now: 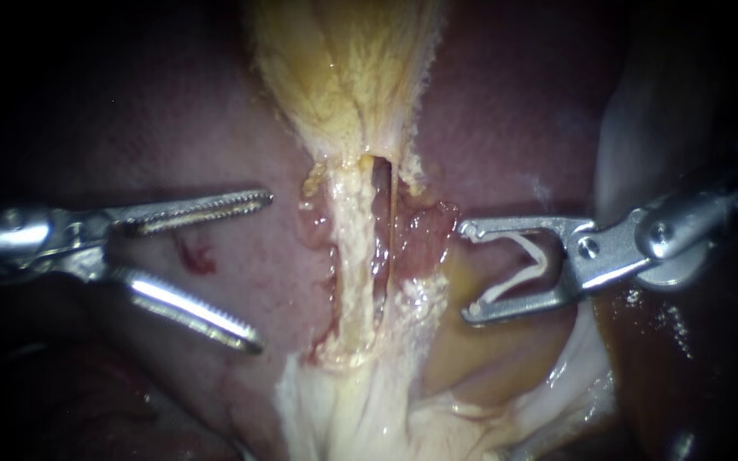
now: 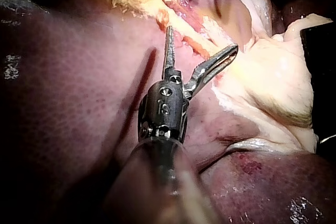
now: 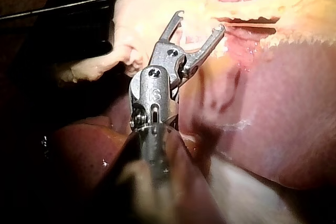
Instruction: Grabbing gallbladder
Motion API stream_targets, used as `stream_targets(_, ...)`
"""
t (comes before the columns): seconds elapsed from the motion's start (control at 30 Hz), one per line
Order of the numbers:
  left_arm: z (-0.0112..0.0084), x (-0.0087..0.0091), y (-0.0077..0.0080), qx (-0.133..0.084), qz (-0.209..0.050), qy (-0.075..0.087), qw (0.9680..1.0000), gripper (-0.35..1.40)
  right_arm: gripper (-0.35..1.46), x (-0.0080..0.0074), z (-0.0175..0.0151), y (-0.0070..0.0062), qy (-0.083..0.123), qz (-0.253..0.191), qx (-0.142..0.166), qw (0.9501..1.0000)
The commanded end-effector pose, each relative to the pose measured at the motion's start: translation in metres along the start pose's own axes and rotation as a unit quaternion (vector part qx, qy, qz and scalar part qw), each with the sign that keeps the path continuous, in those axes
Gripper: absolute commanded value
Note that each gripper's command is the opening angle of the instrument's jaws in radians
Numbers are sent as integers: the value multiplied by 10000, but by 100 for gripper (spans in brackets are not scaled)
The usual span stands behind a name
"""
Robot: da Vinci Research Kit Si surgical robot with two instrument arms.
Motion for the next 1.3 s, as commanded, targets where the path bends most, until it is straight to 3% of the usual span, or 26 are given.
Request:
stream_targets(0.03, 0, 0, 0, 0, -1, 0, 10000, 116, 50, 0, 0, 0, 0, 0, 0, 10000)
stream_targets(0.33, 5, 0, 2, -38, 29, 3, 10000, 116, 50, 0, 1, 0, 0, 1, -2, 10000)
stream_targets(0.43, 9, 0, 6, -141, -182, 1, 9997, 111, 50, 0, 1, 0, -1, 2, -4, 10000)
stream_targets(0.57, 18, 1, 17, -320, -428, -6, 9986, 104, 50, 0, 1, 1, -1, 2, -4, 10000)
stream_targets(0.77, 27, 4, 40, -543, -449, -4, 9975, 99, 50, 1, 2, 1, -1, 3, -6, 10000)
stream_targets(1.0, 44, 5, 62, -618, -536, -8, 9967, 89, 50, 1, 2, 1, -1, 3, -6, 10000)
stream_targets(1.3, 55, 8, 74, -700, -775, -29, 9945, 66, 50, 1, 3, 1, -1, 4, -7, 10000)
